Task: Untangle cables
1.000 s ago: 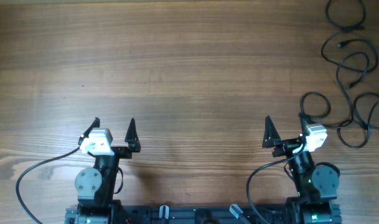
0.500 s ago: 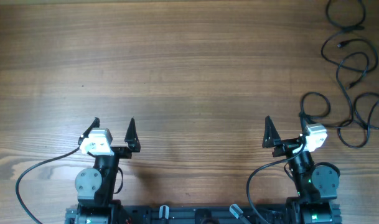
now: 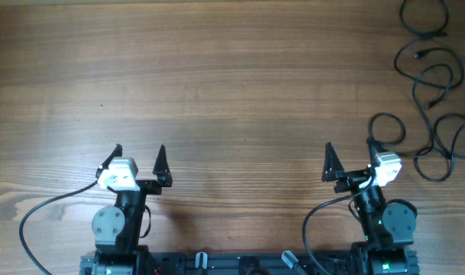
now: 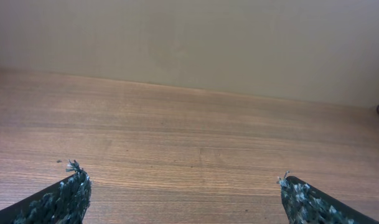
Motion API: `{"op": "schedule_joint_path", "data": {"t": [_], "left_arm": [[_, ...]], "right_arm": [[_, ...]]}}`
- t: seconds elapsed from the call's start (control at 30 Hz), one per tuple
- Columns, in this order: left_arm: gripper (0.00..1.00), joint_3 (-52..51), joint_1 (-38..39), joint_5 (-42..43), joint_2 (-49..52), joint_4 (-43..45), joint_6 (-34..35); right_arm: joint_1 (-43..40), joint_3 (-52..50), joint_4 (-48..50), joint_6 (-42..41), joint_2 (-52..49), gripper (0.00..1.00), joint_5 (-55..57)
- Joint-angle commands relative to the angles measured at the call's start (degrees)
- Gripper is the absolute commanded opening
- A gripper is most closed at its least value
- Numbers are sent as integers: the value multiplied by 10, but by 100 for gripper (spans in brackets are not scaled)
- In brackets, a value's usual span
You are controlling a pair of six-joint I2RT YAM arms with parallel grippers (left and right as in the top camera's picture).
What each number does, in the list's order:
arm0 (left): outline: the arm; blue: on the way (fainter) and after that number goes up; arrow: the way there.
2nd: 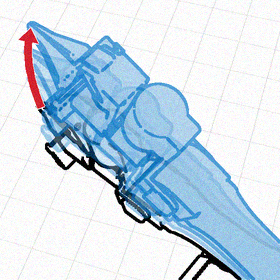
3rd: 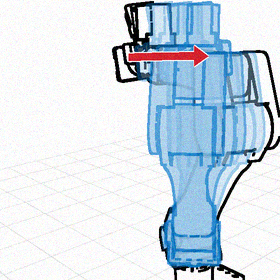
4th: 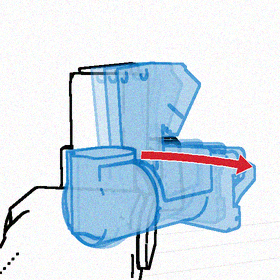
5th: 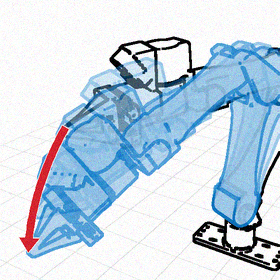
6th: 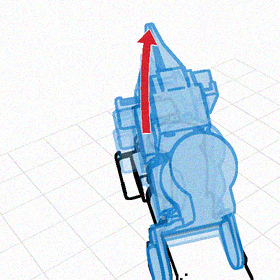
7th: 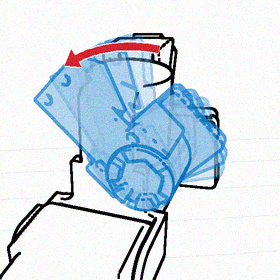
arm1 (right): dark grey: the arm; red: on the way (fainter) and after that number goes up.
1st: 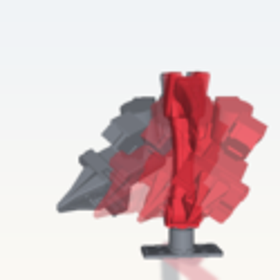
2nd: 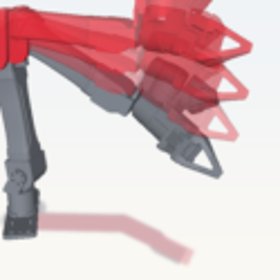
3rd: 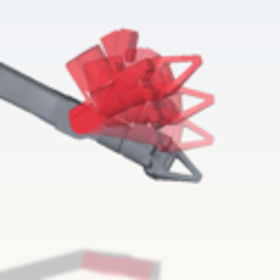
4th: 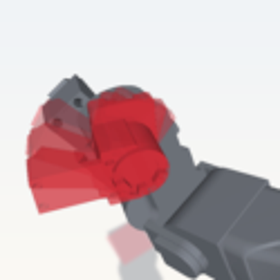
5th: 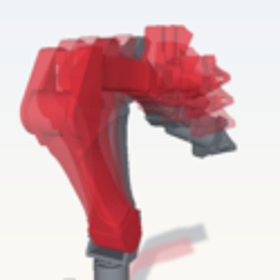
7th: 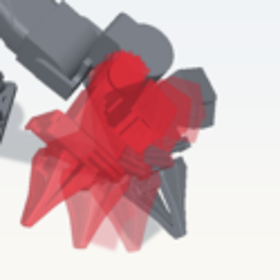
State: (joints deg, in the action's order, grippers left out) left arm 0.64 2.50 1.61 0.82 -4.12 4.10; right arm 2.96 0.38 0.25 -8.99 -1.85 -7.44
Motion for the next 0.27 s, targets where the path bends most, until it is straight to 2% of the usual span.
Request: {"op": "schedule_joint_path", "data": {"t": [0.0, 0.23], "left_arm": [[100, -3, -4, 3, -7, -2, -9], [100, -3, -4, 3, -7, -3, -9]], "right_arm": [[4, -1, 2, -6, 8, 100, 2], [4, -1, 2, -6, 8, 100, 2]]}}
